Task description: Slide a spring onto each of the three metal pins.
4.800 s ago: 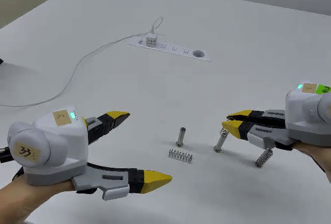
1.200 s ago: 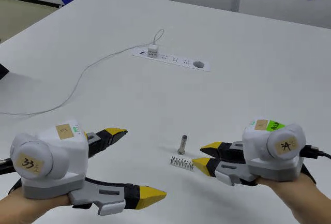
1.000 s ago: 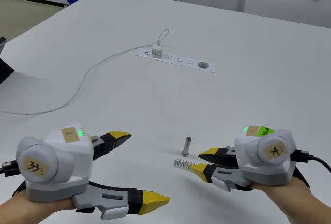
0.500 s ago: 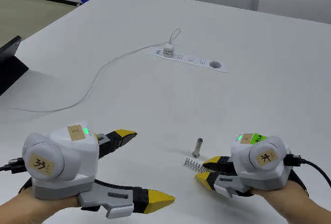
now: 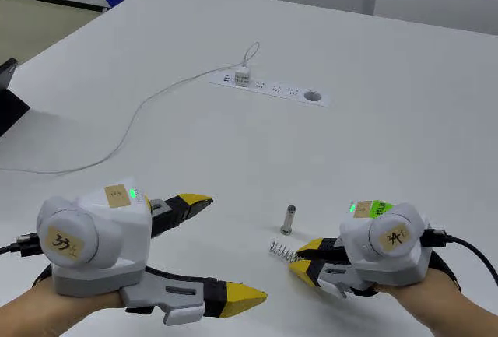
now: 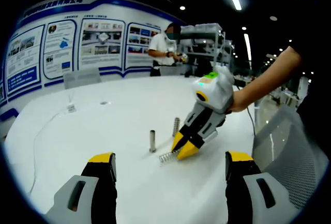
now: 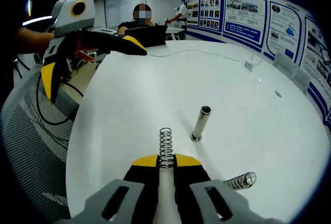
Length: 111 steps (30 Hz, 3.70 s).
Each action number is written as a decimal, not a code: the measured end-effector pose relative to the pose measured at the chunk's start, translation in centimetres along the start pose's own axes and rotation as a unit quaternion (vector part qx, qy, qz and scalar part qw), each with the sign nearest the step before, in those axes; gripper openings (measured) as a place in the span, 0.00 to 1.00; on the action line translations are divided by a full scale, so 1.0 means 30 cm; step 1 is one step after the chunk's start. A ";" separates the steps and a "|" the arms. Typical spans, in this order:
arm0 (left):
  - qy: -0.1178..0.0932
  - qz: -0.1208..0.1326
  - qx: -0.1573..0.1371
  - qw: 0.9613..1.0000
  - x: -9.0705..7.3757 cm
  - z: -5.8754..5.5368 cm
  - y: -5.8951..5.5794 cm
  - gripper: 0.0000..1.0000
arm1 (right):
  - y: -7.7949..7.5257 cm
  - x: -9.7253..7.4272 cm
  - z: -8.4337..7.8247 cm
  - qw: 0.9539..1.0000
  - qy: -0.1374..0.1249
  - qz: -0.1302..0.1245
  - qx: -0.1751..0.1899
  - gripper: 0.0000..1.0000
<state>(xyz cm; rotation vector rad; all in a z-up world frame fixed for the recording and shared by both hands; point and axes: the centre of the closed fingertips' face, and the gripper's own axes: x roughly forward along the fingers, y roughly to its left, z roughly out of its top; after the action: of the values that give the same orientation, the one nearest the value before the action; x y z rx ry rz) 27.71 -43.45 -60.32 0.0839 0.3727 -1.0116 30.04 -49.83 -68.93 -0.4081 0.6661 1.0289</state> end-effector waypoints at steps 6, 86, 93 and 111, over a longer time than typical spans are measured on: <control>0.003 -0.021 0.019 1.000 0.026 0.004 -0.044 0.84 | 0.038 -0.073 0.054 0.999 -0.021 0.012 -0.040 0.11; 0.017 -0.139 0.197 0.970 0.069 0.067 -0.232 0.10 | 0.202 -0.328 0.213 0.984 -0.093 0.118 -0.099 0.10; 0.020 -0.137 0.200 0.970 0.067 0.064 -0.233 0.10 | 0.215 -0.339 0.231 0.982 -0.106 0.133 -0.087 0.11; 0.009 -0.126 0.182 0.975 0.064 0.068 -0.220 0.09 | 0.225 -0.345 0.293 0.979 -0.144 0.139 -0.047 0.12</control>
<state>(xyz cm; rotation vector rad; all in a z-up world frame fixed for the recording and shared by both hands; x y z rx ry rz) 23.63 -49.02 -58.38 0.3843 0.2127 -1.3236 23.24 -48.10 -55.49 -0.2447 0.4213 1.3587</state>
